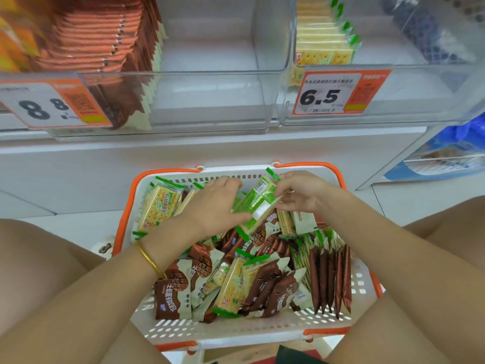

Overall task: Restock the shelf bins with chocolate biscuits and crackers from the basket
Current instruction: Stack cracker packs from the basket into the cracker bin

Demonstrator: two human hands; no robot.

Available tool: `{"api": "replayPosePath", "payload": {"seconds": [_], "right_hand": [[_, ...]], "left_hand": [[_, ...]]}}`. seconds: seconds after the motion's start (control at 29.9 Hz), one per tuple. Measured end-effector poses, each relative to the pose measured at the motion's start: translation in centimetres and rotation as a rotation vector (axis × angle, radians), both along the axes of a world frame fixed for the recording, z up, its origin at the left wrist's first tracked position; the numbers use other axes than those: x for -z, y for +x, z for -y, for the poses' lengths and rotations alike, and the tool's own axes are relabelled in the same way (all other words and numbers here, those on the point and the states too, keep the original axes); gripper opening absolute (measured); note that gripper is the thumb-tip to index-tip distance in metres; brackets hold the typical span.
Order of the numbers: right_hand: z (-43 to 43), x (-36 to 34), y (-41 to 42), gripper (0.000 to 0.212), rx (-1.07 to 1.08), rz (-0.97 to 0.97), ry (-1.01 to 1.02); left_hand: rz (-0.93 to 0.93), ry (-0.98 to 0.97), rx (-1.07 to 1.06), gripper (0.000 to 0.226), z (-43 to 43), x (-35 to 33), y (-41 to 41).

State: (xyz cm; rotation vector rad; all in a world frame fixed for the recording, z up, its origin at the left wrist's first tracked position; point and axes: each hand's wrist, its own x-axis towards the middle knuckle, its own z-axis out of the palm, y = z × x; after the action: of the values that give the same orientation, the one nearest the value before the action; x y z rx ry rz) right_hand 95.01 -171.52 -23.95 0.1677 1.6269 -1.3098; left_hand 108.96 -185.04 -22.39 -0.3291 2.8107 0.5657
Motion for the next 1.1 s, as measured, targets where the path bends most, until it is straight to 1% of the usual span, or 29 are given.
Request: {"api": "replayPosePath", "payload": {"seconds": [0.07,0.1,0.17,0.2,0.23,0.27,0.3,0.33,0.37,0.4,0.47,0.53,0.63,0.7,0.77,0.84,0.87,0.94,0.97,1.0,1.04,1.1], "right_hand": [[-0.4,-1.2,0.5,0.027,0.032,0.082,-0.080],[-0.5,-1.6,0.8,0.025,0.062,0.122,-0.121],[-0.6,-2.6,1.3,0.018,0.088,0.169,-0.185],[-0.8,-3.1,1.4,0.010,0.065,0.154,-0.193],[-0.9,-3.6,1.5,0.007,0.028,0.118,-0.178],[-1.2,-3.7,1.3,0.024,-0.018,0.064,-0.143],[-1.4,-3.8,1.0,0.039,-0.052,0.008,-0.099],[-1.5,-3.8,0.8,0.047,-0.064,-0.052,-0.073],[-1.6,-3.9,0.7,0.048,-0.068,-0.094,-0.073],[-1.6,-4.0,0.8,0.043,-0.071,-0.121,-0.091],[-1.5,-4.2,1.1,0.032,-0.107,-0.126,-0.162],[-1.2,-4.5,1.7,0.018,-0.200,-0.149,-0.225],[-1.0,-5.2,2.2,0.001,-0.280,-0.210,-0.239],[-1.1,-5.9,2.3,0.005,-0.300,-0.215,-0.253],[-1.5,-7.0,2.5,0.009,-0.377,-0.248,-0.265],[-2.0,-8.4,2.8,0.026,-0.495,-0.362,-0.251],[-2.3,-9.4,3.0,0.030,-0.536,-0.443,-0.239],[-3.2,-12.3,2.9,0.023,-0.559,-0.596,-0.229],[-3.7,-13.9,2.7,0.021,-0.536,-0.652,-0.233],[-4.5,-15.6,2.3,0.021,-0.482,-0.694,-0.250],[-5.3,-17.3,1.8,0.021,-0.393,-0.717,-0.273],[-7.1,-20.3,0.2,0.014,-0.166,-0.757,-0.314]], "left_hand": [[-0.012,0.041,-0.015,0.087,-0.8,-0.4,0.1],[-0.026,0.033,-0.015,0.089,-1.2,-0.5,0.1],[-0.081,0.050,-0.034,0.082,-1.6,-0.8,0.0],[-0.093,0.103,-0.070,0.074,-1.7,-1.2,-0.1],[-0.070,0.204,-0.131,0.064,-1.5,-1.6,-0.3],[-0.013,0.362,-0.211,0.053,-1.1,-2.1,-0.5],[0.065,0.570,-0.297,0.042,-0.6,-2.7,-0.6],[0.133,0.792,-0.379,0.034,0.0,-3.3,-0.5],[0.183,0.968,-0.456,0.028,0.5,-3.8,-0.3],[0.205,1.073,-0.490,0.024,0.9,-4.1,-0.1],[0.222,1.152,-0.450,0.023,1.1,-4.6,0.4],[0.235,1.197,-0.396,0.027,1.1,-5.0,0.8],[0.248,1.230,-0.371,0.025,1.1,-5.4,1.2],[0.230,1.222,-0.375,0.025,1.2,-5.5,1.5],[0.192,1.166,-0.394,0.031,1.3,-5.7,1.7],[0.165,1.088,-0.374,0.034,1.3,-6.7,1.7],[0.175,1.057,-0.327,0.032,1.3,-7.5,1.5],[0.183,0.999,-0.204,0.030,1.0,-10.0,1.0],[0.139,0.969,-0.163,0.029,0.7,-11.5,0.6],[0.055,0.942,-0.149,0.024,0.4,-13.0,0.0],[-0.055,0.925,-0.162,0.019,0.1,-14.6,-0.6],[-0.284,0.868,-0.237,0.014,-0.6,-17.4,-1.9]]}}
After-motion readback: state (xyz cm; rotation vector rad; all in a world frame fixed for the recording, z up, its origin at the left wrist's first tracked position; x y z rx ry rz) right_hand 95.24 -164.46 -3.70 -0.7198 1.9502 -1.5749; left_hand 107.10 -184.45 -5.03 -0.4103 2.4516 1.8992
